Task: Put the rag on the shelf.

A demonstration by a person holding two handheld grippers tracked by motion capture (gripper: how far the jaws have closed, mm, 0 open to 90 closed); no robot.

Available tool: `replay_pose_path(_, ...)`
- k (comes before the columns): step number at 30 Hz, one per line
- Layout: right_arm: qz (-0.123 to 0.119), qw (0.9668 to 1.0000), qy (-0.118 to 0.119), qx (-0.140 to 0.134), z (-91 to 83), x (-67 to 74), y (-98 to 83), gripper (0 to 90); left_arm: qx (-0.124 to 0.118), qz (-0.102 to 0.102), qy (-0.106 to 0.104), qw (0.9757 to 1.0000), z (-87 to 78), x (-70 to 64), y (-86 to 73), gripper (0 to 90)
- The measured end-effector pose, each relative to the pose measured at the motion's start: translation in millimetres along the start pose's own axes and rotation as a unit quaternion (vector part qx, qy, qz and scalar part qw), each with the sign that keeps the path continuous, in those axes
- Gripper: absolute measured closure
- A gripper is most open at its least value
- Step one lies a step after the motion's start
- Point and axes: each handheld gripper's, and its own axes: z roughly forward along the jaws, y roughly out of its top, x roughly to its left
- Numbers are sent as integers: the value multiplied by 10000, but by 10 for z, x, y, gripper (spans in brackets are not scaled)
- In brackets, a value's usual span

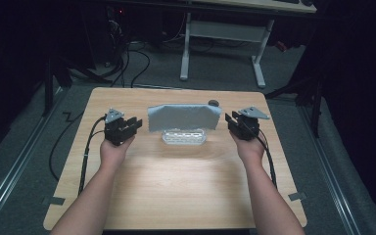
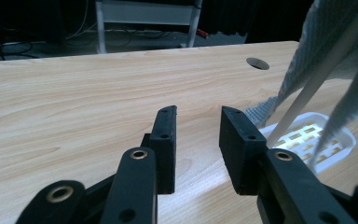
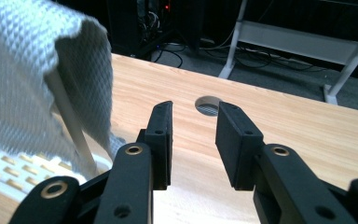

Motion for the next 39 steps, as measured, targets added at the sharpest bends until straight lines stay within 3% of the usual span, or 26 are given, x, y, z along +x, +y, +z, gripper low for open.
replay_pose_path(14, -182, 9998, 56, 94, -273, -10, -134, 605, 113, 49, 193, 9997, -285, 2, -177, 652)
replay_pose_path(16, -229, 9997, 86, -62, -368, 11, -161, 603, 144, 93, 198, 9997, -340, -11, -219, 643)
replay_pose_path(22, -298, 9995, 29, 35, -532, 102, -184, 602, 181, 97, 153, 9997, -557, -99, -385, 600)
replay_pose_path(24, -399, 9992, 29, -74, -603, 157, -214, 593, 232, 175, 159, 9995, -620, -144, -429, 585)
replay_pose_path(26, -490, 9988, 88, 33, -656, 206, -240, 576, 269, 240, 150, 9992, -695, -189, -470, 569)
replay_pose_path(29, -505, 9986, 136, -40, -725, 258, -301, 561, 280, 204, 107, 9993, -775, -232, -520, 552)
replay_pose_path(35, -475, 9982, 325, 136, -885, 376, -575, 505, 501, 265, -89, 9984, -1005, -400, -775, 469)
replay_pose_path(37, -545, 9973, 403, 290, -957, 452, -778, 449, 535, 396, -32, 9978, -1078, -459, -899, 439)
replay_pose_path(38, -575, 9969, 420, 341, -986, 474, -860, 430, 675, 619, 94, 9957, -1163, -518, -1062, 449)
replay_pose_path(39, -575, 9969, 420, 341, -986, 474, -860, 430, 675, 619, 94, 9957, -1163, -518, -1062, 474)
